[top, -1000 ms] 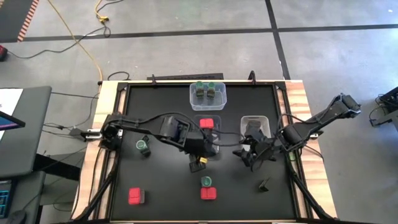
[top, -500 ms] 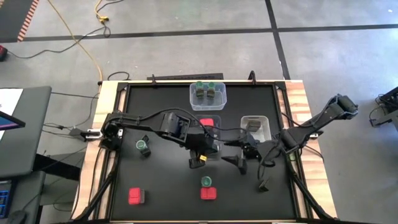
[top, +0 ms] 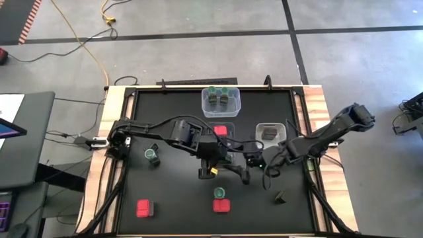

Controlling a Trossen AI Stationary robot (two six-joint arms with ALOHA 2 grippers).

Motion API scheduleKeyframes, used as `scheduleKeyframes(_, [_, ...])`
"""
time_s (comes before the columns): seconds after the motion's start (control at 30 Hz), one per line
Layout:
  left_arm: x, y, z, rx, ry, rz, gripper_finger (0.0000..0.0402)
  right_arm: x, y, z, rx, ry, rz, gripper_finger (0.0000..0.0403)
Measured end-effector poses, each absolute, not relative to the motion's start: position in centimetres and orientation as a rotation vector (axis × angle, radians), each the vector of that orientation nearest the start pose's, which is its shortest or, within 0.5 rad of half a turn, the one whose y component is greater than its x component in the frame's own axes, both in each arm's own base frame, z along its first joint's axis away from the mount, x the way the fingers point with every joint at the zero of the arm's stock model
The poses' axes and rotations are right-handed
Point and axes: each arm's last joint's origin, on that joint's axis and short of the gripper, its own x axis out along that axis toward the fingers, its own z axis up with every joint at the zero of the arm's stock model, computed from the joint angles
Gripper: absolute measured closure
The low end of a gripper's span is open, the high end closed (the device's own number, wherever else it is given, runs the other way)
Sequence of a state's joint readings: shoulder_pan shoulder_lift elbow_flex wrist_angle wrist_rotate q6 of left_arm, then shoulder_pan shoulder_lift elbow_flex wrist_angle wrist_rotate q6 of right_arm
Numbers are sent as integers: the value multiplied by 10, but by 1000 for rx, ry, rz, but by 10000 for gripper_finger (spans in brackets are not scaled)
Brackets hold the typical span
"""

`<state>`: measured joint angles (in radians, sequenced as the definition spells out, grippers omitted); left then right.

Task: Sort spices by type
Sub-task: Put the black seasoning can into the gray bin

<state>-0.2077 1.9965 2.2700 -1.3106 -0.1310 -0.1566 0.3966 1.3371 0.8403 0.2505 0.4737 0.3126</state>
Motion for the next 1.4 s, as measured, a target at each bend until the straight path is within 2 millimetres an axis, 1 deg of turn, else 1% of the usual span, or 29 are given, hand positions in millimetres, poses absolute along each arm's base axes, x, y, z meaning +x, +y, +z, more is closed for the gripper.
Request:
scheduleKeyframes(0.17, [390, -78, 385, 38, 1024, 6, 268, 285, 98, 275, 187, 232, -132, 82])
scheduleKeyframes(0.43, [390, -79, 384, 44, 1031, -16, 268, 294, 100, 280, 153, 225, -131, 142])
scheduleKeyframes(0.53, [389, -79, 384, 45, 1034, -15, 267, 294, 100, 281, 153, 222, -130, 178])
scheduleKeyframes(0.7, [389, -79, 384, 44, 1034, -23, 267, 293, 101, 281, 137, 227, -115, 264])
scheduleKeyframes(0.9, [389, -79, 384, 42, 1033, -20, 266, 292, 103, 281, 137, 227, -110, 267])
scheduleKeyframes(1.17, [389, -78, 384, 28, 1032, 7, 248, 292, 103, 281, 150, 224, -119, 267])
scheduleKeyframes(1.4, [390, -78, 385, 15, 1028, 12, 242, 292, 103, 280, 145, 229, -121, 266])
